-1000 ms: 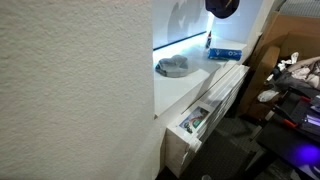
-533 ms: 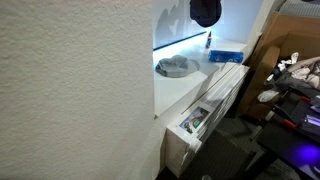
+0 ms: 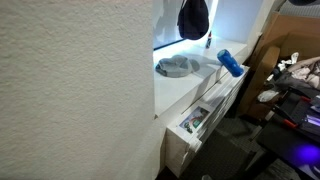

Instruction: Place the black cap on the blue can, move the gray cap to the right, and move the bottle to the left

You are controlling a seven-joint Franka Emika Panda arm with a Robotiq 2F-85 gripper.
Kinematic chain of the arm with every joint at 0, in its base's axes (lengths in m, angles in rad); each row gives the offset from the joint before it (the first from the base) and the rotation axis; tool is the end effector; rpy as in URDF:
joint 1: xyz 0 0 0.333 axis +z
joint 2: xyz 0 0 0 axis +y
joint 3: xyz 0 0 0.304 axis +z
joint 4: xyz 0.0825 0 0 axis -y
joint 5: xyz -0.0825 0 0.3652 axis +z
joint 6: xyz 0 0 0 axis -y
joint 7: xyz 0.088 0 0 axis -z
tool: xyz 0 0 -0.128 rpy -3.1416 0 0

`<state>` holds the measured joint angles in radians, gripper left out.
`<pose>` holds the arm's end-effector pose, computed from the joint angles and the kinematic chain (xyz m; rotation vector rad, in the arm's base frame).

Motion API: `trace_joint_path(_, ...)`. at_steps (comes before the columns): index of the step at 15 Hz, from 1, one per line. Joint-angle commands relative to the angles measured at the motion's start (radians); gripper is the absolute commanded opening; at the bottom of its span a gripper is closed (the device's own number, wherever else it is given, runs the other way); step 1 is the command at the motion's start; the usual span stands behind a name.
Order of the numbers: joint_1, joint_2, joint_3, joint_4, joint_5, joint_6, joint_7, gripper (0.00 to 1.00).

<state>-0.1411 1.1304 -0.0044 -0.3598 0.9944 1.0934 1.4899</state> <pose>0.7050 0.0294 0.4169 -1.8694 1.4680 1.1456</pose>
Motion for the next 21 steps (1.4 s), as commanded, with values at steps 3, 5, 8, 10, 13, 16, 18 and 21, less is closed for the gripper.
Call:
trace_joint_path(3, 0.073, -0.006, -0.070, 0.000, -0.088, 0.069, -0.006, 0.02)
trace_joint_path(5, 0.083, -0.006, -0.086, 0.000, -0.105, 0.084, -0.004, 0.02)
trace_joint_path(8, 0.079, -0.006, -0.102, 0.000, -0.114, 0.095, -0.007, 0.02)
trace_joint_path(10, 0.075, -0.007, -0.117, 0.000, -0.117, 0.100, -0.009, 0.02)
trace_joint_path(13, 0.055, -0.004, -0.109, 0.000, -0.085, 0.096, -0.037, 0.02)
trace_joint_path(16, -0.027, 0.014, -0.054, 0.000, 0.028, 0.149, -0.011, 0.02)
trace_joint_path(18, -0.091, 0.029, -0.043, -0.001, 0.083, 0.174, -0.007, 0.02)
trace_joint_path(21, -0.172, 0.058, -0.067, -0.003, 0.115, 0.274, -0.004, 0.02)
